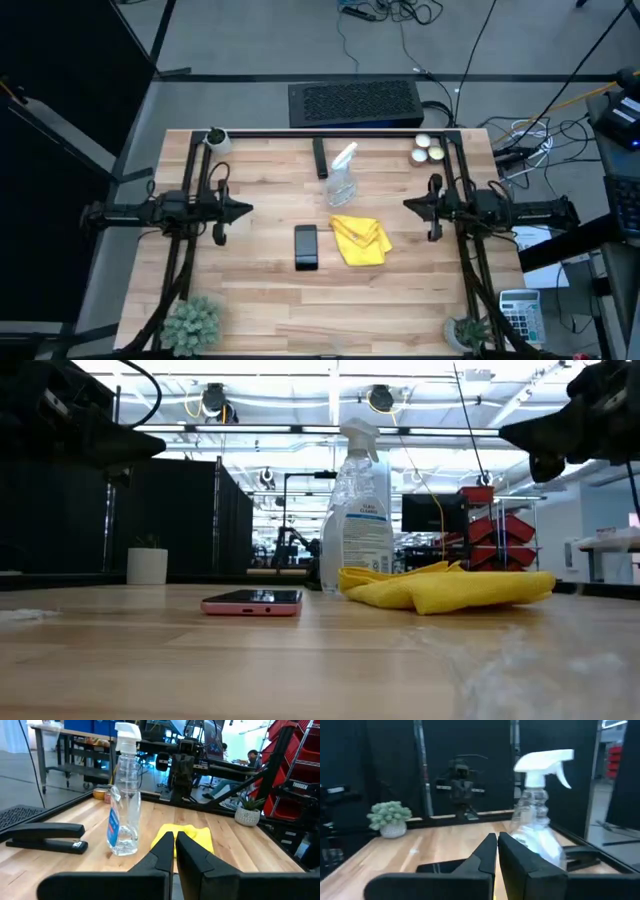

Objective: Apply microfiber cloth
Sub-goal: Return to Home Position

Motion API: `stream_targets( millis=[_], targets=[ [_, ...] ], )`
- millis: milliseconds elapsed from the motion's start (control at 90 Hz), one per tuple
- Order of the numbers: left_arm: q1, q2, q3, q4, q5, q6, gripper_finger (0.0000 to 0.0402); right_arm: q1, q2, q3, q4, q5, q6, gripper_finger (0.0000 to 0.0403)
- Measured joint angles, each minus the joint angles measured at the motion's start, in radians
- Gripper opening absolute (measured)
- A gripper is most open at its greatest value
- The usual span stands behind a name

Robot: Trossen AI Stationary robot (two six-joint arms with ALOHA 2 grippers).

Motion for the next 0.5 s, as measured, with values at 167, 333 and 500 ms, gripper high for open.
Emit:
stream_targets(
  millis=[167,333,500],
  targets=[
    [0.000,0.000,0.000,0.000,0.000,0.000,0.0001,0.000,-0.002,0.000,0.016,-0.003,0.000,0.0002],
    [0.000,0.000,0.000,0.000,0.000,0.000,0.0001,0.000,0.005,0.000,-0.023,-0.003,-0.022,0.0002],
    [0.000,0.000,0.000,0.000,0.000,0.000,0.0001,0.000,0.007,0.000,-0.035,-0.003,-0.023,0.0002]
  ],
)
